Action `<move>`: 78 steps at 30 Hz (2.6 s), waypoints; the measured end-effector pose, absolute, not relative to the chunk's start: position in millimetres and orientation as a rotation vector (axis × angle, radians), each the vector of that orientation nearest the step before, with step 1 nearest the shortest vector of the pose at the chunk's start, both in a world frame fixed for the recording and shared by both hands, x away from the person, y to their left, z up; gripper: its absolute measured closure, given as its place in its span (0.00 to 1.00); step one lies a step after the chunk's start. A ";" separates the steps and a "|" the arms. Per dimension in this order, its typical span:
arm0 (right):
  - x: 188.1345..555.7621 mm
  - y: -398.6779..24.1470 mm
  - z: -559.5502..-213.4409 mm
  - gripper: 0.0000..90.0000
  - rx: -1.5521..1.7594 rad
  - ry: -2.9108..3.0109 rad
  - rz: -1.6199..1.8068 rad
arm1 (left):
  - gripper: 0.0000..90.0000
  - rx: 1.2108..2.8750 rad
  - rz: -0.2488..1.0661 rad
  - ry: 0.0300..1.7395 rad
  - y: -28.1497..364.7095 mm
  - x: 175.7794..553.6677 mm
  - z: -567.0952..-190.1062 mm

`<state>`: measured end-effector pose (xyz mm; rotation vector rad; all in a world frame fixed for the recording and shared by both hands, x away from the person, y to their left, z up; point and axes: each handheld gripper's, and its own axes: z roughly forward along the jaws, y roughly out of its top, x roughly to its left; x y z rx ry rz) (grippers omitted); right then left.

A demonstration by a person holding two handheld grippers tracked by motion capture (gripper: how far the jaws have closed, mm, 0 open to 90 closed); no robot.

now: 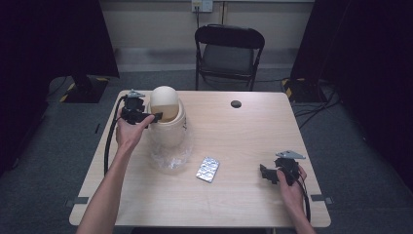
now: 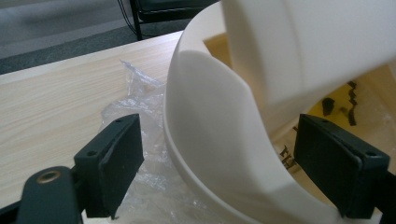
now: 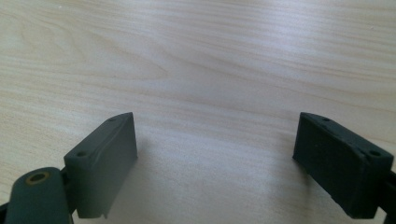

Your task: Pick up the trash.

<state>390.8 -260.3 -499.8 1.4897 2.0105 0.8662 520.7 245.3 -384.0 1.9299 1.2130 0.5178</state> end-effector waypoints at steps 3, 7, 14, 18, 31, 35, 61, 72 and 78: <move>390.8 -260.3 -499.8 0.14 1.490 2.010 0.866 | 0.18 1.909 0.511 1.243 246.7 522.7 -384.8; 390.8 -260.3 -499.8 0.14 1.490 2.010 0.866 | 0.19 1.882 0.518 1.284 250.7 525.4 -386.5; 390.8 -260.3 -499.8 0.14 1.491 2.010 0.867 | 0.20 1.879 0.500 1.299 251.9 526.2 -387.7; 390.8 -260.3 -499.8 0.14 1.490 2.010 0.866 | 0.21 1.898 0.516 1.269 248.8 522.8 -384.9; 390.8 -260.4 -499.8 0.14 1.489 2.011 0.866 | 0.21 1.932 0.514 1.129 240.9 492.5 -361.8; 390.8 -260.3 -499.8 0.14 1.489 2.011 0.866 | 0.23 1.871 0.522 1.110 238.2 477.6 -357.0; 391.0 -260.3 -499.8 0.14 1.491 2.011 0.866 | 0.22 1.950 0.457 0.982 188.7 396.7 -406.1; 391.0 -260.3 -499.8 0.14 1.491 2.011 0.866 | 0.22 1.987 0.297 0.935 139.4 380.9 -440.1; 391.0 -260.3 -499.8 0.14 1.491 2.011 0.865 | 0.22 2.067 0.249 0.879 107.9 376.2 -458.5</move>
